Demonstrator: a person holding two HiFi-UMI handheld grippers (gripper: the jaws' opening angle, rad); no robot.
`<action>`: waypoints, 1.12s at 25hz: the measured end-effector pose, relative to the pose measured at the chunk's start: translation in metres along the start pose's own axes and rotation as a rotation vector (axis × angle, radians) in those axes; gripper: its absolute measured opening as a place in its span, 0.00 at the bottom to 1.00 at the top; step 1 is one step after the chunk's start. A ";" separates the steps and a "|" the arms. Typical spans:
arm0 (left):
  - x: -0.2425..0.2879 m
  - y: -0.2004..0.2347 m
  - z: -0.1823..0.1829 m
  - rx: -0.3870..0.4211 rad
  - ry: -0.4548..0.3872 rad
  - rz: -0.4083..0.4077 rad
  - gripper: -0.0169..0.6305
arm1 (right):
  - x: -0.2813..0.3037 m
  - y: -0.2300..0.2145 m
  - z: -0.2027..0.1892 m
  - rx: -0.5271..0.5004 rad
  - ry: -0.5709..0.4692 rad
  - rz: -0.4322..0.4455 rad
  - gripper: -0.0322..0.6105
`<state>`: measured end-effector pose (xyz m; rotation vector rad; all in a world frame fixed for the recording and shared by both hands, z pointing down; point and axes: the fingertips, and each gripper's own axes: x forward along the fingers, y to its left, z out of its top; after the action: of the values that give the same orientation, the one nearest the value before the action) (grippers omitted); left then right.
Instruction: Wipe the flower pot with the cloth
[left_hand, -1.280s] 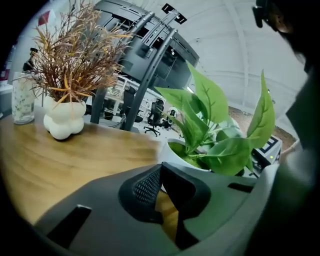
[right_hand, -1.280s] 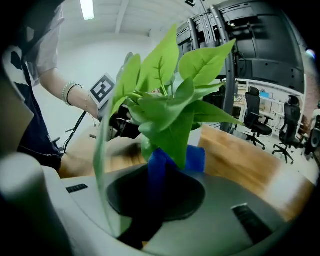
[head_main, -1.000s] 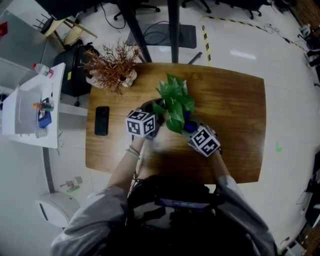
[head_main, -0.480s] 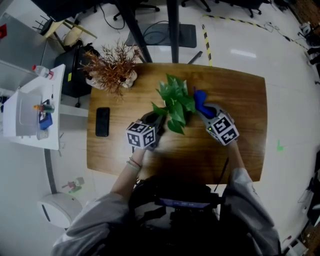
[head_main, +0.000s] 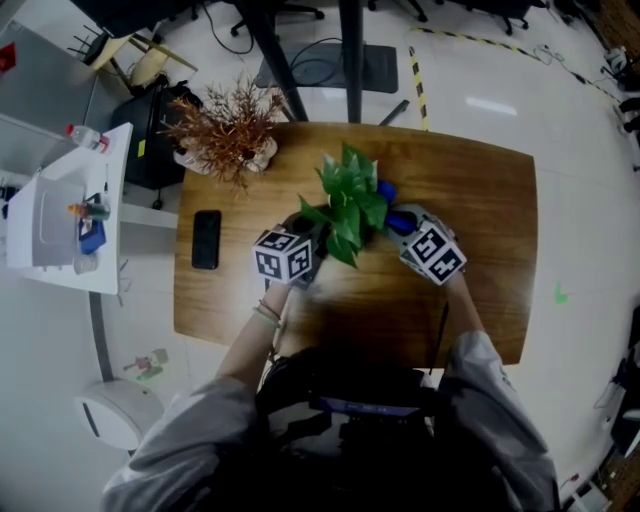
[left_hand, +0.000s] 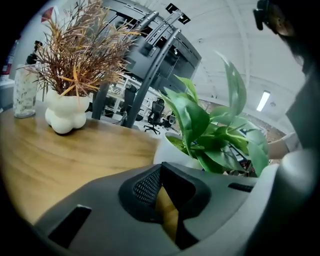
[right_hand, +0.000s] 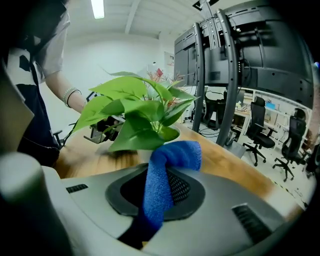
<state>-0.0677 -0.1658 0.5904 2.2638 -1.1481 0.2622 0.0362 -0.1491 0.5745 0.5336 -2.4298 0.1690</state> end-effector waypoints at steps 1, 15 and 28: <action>0.002 0.004 0.002 0.000 -0.001 0.004 0.03 | 0.003 0.004 -0.002 0.003 0.006 0.005 0.13; 0.004 0.019 0.015 0.000 -0.011 0.026 0.03 | 0.014 0.019 -0.011 0.193 0.007 -0.084 0.13; -0.078 -0.016 -0.013 -0.074 -0.075 -0.010 0.03 | -0.068 0.069 -0.005 0.580 -0.184 -0.292 0.13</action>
<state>-0.1014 -0.0988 0.5619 2.2298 -1.1653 0.1299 0.0584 -0.0625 0.5371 1.1950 -2.4257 0.7385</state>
